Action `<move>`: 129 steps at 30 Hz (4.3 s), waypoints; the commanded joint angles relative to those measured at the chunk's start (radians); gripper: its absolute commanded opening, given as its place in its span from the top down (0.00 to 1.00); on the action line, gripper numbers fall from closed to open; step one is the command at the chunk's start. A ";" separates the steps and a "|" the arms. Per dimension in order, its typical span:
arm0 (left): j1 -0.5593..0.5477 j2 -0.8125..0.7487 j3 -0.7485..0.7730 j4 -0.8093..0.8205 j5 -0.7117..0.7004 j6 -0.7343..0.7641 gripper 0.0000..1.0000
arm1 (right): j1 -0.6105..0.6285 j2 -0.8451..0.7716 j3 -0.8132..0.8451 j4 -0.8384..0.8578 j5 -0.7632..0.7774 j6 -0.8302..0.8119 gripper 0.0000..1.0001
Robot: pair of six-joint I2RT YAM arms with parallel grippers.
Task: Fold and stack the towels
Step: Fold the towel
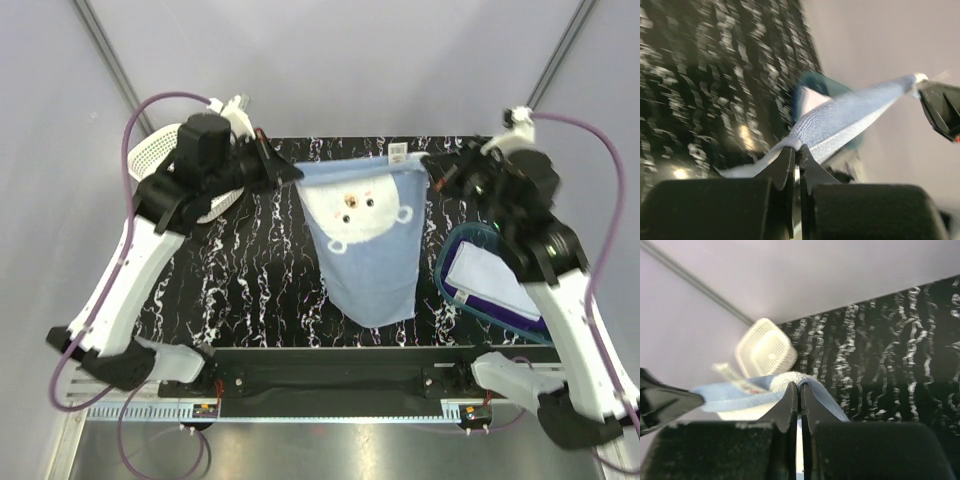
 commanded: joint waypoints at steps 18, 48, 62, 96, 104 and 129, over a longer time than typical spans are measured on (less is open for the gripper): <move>0.483 1.006 0.406 0.505 0.579 0.126 1.00 | -0.179 1.176 0.543 0.376 -0.405 -0.252 1.00; 0.385 0.543 -0.448 0.360 0.408 0.218 1.00 | -0.185 0.901 -0.024 0.048 -0.441 -0.269 1.00; 0.314 0.451 -0.647 0.363 0.279 0.188 1.00 | -0.185 0.825 -0.202 0.063 -0.449 -0.295 1.00; 0.216 0.362 -0.773 0.380 0.189 0.145 1.00 | -0.184 0.734 -0.330 0.048 -0.417 -0.230 1.00; 0.162 0.335 -0.871 0.481 0.246 0.094 1.00 | -0.181 0.651 -0.530 0.147 -0.392 -0.173 1.00; 0.137 0.203 -0.875 0.343 0.202 0.097 1.00 | -0.181 0.510 -0.582 0.069 -0.412 -0.165 1.00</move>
